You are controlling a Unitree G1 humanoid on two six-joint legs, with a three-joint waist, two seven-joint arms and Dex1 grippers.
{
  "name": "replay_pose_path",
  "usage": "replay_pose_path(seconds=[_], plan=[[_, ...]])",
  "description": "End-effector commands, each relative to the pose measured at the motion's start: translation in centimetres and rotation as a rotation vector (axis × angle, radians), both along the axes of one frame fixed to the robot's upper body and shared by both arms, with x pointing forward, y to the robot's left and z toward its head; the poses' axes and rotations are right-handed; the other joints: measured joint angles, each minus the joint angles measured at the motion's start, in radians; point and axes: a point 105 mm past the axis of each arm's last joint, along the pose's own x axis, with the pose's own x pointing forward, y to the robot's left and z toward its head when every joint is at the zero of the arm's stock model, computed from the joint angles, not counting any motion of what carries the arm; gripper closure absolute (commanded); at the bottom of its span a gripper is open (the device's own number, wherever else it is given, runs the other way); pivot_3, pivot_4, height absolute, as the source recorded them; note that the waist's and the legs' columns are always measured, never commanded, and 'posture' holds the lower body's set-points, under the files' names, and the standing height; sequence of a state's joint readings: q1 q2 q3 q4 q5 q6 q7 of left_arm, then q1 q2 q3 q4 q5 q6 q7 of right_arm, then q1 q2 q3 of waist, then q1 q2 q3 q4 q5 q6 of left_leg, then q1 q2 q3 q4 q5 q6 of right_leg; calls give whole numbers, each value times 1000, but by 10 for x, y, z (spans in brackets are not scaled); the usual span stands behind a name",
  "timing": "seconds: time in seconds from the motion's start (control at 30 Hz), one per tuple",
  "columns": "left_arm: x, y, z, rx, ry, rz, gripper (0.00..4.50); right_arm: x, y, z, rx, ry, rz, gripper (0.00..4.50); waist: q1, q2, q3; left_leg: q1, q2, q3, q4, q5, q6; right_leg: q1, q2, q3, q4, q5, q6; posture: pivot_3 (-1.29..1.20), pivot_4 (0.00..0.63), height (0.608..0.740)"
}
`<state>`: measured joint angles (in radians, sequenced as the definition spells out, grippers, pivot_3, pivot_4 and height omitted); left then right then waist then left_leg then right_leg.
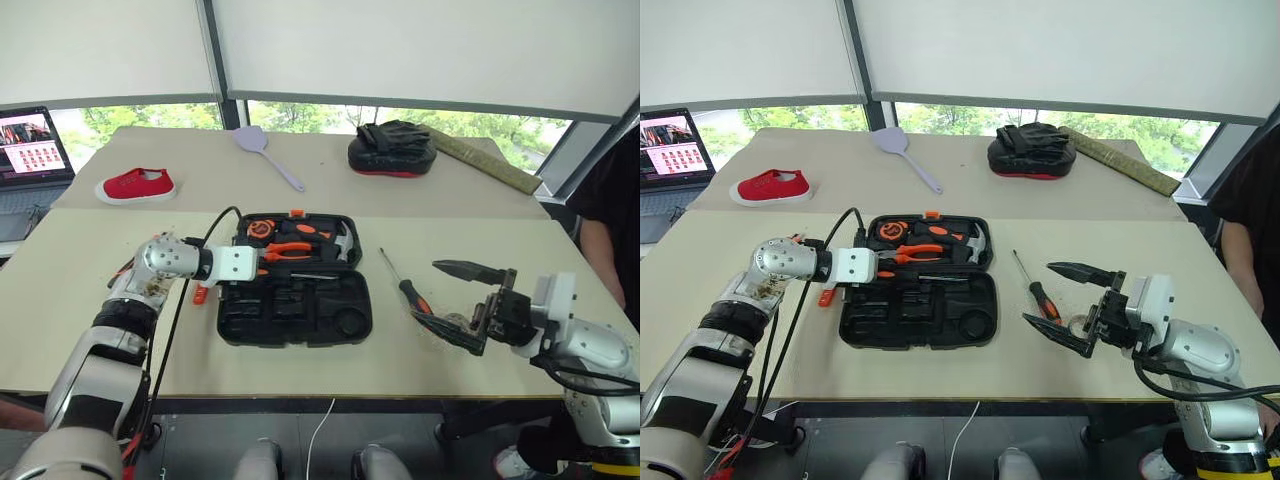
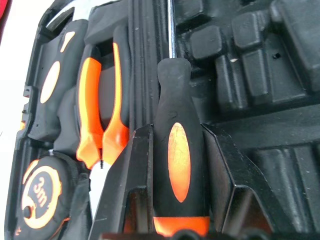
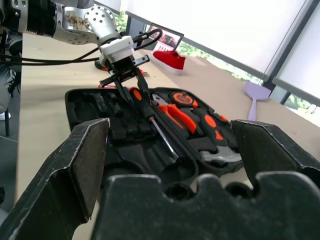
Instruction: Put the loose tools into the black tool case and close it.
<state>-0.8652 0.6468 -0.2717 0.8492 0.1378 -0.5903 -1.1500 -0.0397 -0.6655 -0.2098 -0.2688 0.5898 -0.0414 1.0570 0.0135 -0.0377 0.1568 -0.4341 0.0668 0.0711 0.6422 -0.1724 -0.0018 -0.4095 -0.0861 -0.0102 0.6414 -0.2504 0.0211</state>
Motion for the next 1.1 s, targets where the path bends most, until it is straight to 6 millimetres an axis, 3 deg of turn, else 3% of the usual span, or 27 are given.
replay_pose_path(seconds=[0.03,0.27,0.43,0.47,0.57,0.67,0.77,0.87,1.03,1.1], plan=[[0,1,-3,26,1,-12,3594,-4,-3,10,0,-59,-25,0,0,0,0,0,0,0,0,0,0,0,0,0,0,0,0,0,150,740],[3,16,-10,46,27,68,3594,-3,-3,9,0,-54,-32,0,-1,0,0,2,0,0,2,0,0,2,0,0,1,0,0,0,150,740],[1,12,-9,-12,47,52,3594,-2,-1,8,1,-47,-24,0,-1,0,0,3,0,0,2,0,0,3,0,0,1,0,0,0,150,740],[1,9,-5,-37,34,47,2587,-2,0,8,1,-45,-21,0,-1,0,0,3,0,0,2,0,0,3,0,0,1,0,0,0,150,740],[2,1,12,-152,0,27,1656,-2,1,8,-1,-36,-10,0,-1,0,0,3,0,0,2,0,0,3,0,0,2,0,0,0,150,740],[2,-6,38,-374,23,30,1656,-2,1,7,-5,-19,2,0,2,0,0,3,0,-1,2,0,0,3,0,0,1,0,0,0,150,740],[4,-4,42,-501,92,92,1656,-2,1,6,0,-6,5,0,-1,0,0,2,0,-1,3,0,0,3,0,0,1,0,0,0,150,740],[3,-4,25,-536,172,174,2387,-2,4,4,9,0,4,0,-5,0,0,2,0,-1,2,0,0,3,0,0,1,0,0,0,150,740],[-1,-15,-6,-537,244,272,4385,-2,7,1,21,8,1,0,-3,0,0,3,0,-1,2,0,0,3,0,0,2,0,0,0,150,740],[-3,-19,-16,-516,273,299,4475,-3,7,0,23,10,0,0,3,0,0,3,0,-2,3,0,0,4,0,0,2,0,0,0,150,740]])
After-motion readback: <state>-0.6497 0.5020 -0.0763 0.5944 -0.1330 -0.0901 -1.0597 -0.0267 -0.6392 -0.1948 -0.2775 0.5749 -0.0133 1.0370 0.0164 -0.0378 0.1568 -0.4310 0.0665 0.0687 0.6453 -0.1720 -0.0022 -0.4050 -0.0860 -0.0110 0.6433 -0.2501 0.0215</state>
